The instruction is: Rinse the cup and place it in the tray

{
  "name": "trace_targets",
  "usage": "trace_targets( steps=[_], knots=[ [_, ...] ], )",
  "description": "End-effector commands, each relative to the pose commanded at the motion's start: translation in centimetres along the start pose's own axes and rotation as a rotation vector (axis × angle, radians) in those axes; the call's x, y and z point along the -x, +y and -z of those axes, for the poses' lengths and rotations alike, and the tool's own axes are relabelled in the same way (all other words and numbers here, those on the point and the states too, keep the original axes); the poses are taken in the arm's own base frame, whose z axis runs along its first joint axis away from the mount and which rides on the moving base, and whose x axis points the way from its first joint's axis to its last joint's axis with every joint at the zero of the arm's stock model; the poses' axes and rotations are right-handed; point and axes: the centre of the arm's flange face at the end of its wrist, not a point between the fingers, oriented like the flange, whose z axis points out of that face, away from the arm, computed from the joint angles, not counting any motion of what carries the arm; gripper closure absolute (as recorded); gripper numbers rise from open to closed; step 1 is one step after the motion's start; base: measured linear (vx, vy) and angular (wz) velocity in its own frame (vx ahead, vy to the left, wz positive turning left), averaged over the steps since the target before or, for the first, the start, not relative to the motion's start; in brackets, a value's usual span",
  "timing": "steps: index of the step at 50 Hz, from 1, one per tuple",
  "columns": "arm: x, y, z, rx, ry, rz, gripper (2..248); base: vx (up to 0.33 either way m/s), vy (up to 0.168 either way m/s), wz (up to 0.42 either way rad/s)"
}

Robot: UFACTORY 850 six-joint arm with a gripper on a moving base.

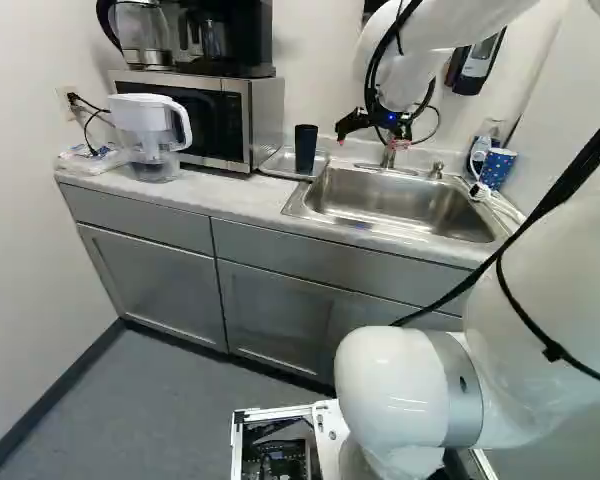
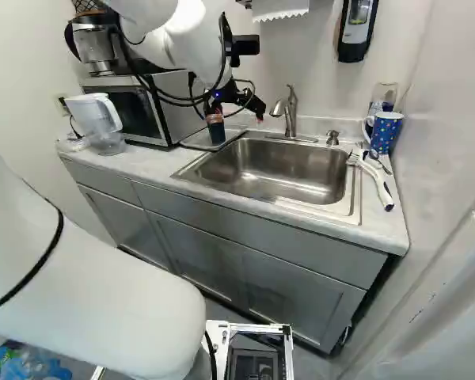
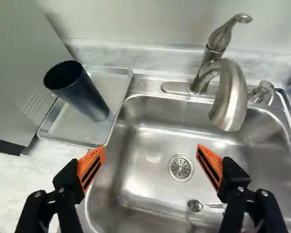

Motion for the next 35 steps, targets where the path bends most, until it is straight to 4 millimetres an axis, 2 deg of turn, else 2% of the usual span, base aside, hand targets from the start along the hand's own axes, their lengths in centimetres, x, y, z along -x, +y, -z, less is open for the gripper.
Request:
trace_targets(
  steps=[11,35],
  knots=[
    [0.3,1.4,-0.1,0.024,-0.064,-0.023,3,0.0,0.0,0.0],
    [-0.1,4.4,-0.3,0.073,-0.062,-0.074,3,0.0,0.0,0.0]
  ],
)
